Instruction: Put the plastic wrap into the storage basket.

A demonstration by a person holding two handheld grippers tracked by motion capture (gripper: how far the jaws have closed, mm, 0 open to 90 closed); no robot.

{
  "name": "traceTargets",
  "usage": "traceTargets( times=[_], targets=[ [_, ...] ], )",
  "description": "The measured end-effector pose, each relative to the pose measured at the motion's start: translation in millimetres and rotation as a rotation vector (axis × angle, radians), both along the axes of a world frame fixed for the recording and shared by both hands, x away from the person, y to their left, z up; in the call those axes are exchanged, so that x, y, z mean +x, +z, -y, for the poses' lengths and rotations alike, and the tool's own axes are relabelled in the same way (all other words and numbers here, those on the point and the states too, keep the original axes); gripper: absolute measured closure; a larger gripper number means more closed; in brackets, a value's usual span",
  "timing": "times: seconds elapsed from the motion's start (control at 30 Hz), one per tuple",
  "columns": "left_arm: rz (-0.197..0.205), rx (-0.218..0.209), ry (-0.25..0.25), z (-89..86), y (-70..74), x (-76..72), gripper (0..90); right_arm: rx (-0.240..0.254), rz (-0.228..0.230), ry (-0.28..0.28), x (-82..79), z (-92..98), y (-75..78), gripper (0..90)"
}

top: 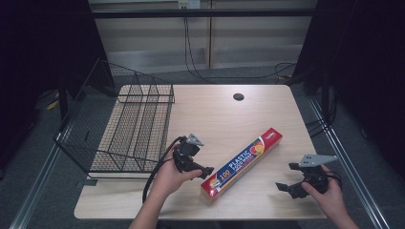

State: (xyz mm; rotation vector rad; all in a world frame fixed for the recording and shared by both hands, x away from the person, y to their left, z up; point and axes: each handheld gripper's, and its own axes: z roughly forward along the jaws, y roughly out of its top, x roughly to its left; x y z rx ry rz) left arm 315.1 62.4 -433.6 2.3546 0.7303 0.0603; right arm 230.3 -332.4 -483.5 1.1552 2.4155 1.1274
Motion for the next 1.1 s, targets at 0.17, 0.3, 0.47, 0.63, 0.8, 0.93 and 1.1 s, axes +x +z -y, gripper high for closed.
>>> traceTargets(
  times=[0.17,0.3,0.47,0.63,0.8,0.93,1.1],
  targets=[
    [-0.005,-0.001,-0.009,7.2,0.1,-0.7,5.6,0.007,0.004,-0.01,-0.7,2.6,2.4,1.8],
    [-0.01,-0.005,0.004,12.6,-0.2,-0.4,4.4,0.008,0.002,-0.01,-0.6,2.5,2.4,1.8],
    [-0.025,-0.003,-0.014,25.6,-0.4,0.4,4.1,0.008,-0.004,-0.006,0.4,2.7,1.9,1.8],
    [-0.042,-0.01,-0.016,48.2,-0.9,0.6,3.2,0.009,-0.002,-0.003,0.2,1.5,1.5,1.8],
    [-0.061,0.001,-0.073,78.6,-2.3,6.9,3.9,0.013,0.005,-0.011,0.3,2.7,2.8,1.8],
    [-0.069,0.0,-0.079,95.0,-0.9,10.9,4.2,0.016,0.007,-0.014,0.4,4.2,3.3,1.8],
    [-0.083,0.003,-0.078,109.3,-2.4,13.9,4.8,0.016,0.012,-0.016,0.0,5.2,4.0,1.8]
  ],
)
